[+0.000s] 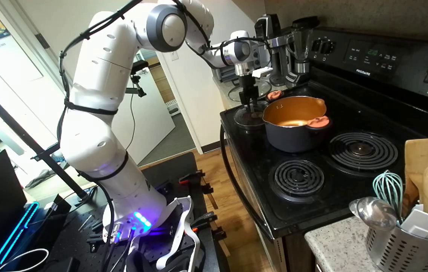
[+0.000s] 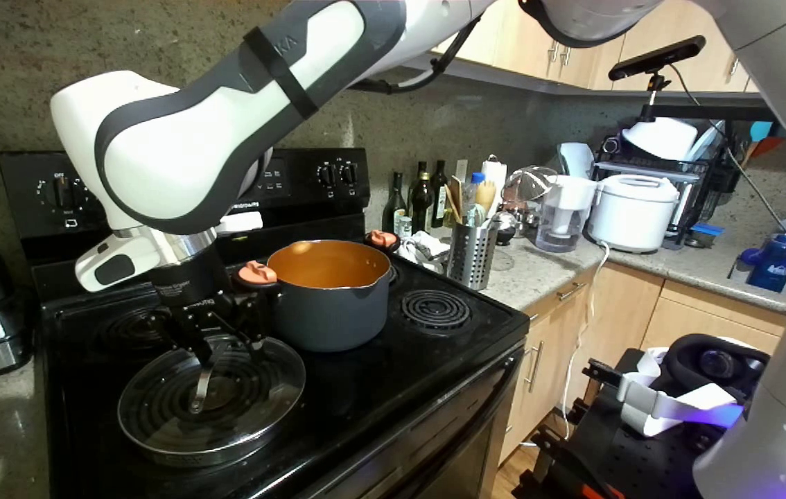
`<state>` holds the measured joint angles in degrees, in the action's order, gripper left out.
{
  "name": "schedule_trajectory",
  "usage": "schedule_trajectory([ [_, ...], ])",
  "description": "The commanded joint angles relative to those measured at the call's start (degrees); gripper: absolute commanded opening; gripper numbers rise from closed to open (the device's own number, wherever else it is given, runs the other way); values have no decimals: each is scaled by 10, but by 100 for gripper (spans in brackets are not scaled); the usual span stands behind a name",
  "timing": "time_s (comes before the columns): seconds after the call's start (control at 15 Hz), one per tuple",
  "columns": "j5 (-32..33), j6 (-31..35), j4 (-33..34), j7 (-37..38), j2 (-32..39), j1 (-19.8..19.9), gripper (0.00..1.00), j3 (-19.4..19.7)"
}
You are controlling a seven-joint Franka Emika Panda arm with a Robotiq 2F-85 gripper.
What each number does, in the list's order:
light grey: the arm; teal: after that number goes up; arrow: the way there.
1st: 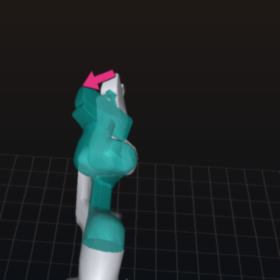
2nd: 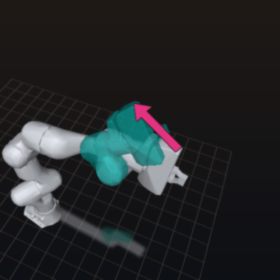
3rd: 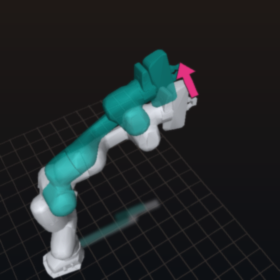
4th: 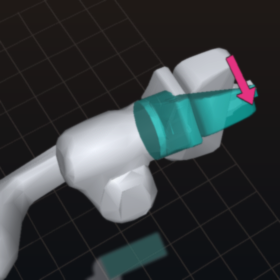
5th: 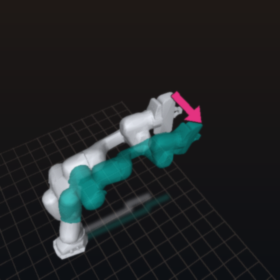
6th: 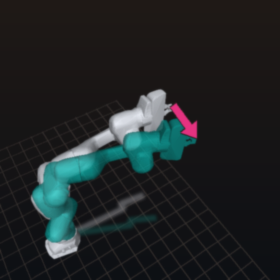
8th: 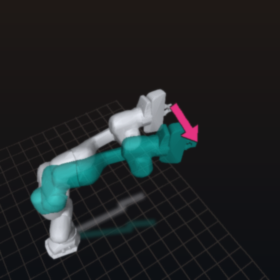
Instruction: Cover the pot with the lid on the stove
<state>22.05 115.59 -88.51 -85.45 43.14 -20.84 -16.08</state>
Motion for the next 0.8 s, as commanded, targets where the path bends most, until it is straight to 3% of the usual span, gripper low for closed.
schedule_trajectory([
  [0.0, -2, 3, 7, -19, -7, 2, 42, -3],
  [0.4, -2, 16, 14, -17, -8, 1, 0, -1],
  [0.73, -3, 17, 15, -19, -7, 1, 4, -1],
])
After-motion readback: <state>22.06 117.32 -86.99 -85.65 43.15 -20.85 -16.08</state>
